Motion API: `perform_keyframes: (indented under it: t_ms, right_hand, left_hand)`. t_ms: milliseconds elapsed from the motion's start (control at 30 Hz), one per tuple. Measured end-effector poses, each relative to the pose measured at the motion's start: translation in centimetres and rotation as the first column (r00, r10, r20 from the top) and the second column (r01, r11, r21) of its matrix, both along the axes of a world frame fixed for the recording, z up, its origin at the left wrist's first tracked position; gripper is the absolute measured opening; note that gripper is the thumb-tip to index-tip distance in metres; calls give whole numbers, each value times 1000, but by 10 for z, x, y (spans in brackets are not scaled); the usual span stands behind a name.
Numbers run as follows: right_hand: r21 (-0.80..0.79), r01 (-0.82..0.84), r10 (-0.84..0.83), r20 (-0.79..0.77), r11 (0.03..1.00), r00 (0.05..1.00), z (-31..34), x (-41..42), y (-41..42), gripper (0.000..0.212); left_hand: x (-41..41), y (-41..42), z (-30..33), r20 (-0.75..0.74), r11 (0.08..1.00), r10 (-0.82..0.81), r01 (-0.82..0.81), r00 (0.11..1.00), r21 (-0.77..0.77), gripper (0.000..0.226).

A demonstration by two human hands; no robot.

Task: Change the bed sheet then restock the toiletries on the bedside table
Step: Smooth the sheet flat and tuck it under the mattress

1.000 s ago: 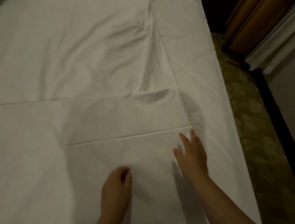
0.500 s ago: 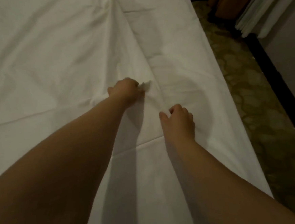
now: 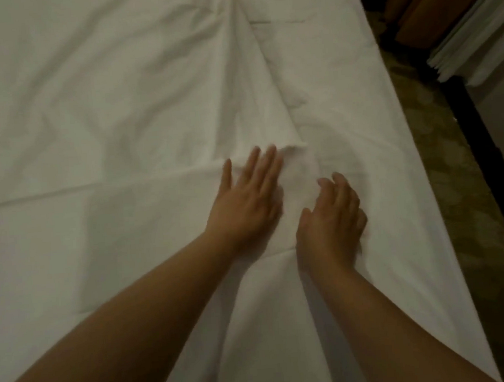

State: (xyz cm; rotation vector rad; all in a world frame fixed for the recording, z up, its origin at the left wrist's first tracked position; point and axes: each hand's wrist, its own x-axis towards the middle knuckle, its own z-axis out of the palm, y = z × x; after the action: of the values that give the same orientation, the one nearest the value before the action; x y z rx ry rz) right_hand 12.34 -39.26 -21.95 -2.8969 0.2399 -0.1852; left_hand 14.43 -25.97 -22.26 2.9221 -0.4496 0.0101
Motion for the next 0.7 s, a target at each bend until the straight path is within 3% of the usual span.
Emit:
perform_keyframes:
  t_ms: [67, 133, 200, 300, 367, 433, 533, 633, 700]
  right_hand:
    - [0, -315, 315, 18, 949, 949, -2, -7, 26, 45]
    - [-7, -507, 500, -161, 862, 851, -9, -7, 43, 58]
    - [-56, -477, 451, -247, 877, 858, -19, 0, 44, 66]
    - [-126, -206, 160, -301, 970, 940, -13, 1, 53, 62]
    - [-88, -122, 89, -313, 989, 945, -5, -11, 94, 63]
    - [-46, -316, 291, -282, 948, 914, -7, -38, 160, 60]
    - [16, -619, 598, -282, 785, 750, -7, -80, 276, 71]
    - [84, -748, 733, -296, 659, 613, -11, -105, 363, 85]
    - [58, -781, 756, -309, 621, 578, -17, -108, 385, 83]
  left_hand:
    - [-35, 40, -10, -25, 991, -94, 96, 995, 89, 62]
    - [-59, 95, -14, -149, 985, -3, 28, 989, 169, 62]
    - [-80, 155, -9, -227, 974, 177, -137, 958, 179, 69]
    - [-121, 246, -10, -216, 875, 468, -415, 857, 251, 69]
    - [-149, 297, -11, -222, 813, 570, -505, 791, 289, 68]
    - [-172, 335, -8, -225, 810, 576, -511, 786, 287, 77]
    - [-182, 374, -8, -210, 836, 542, -498, 814, 230, 77]
    - [-184, 408, -15, -222, 808, 589, -565, 777, 166, 76]
    - [-188, 429, -22, -243, 791, 612, -592, 753, 155, 79]
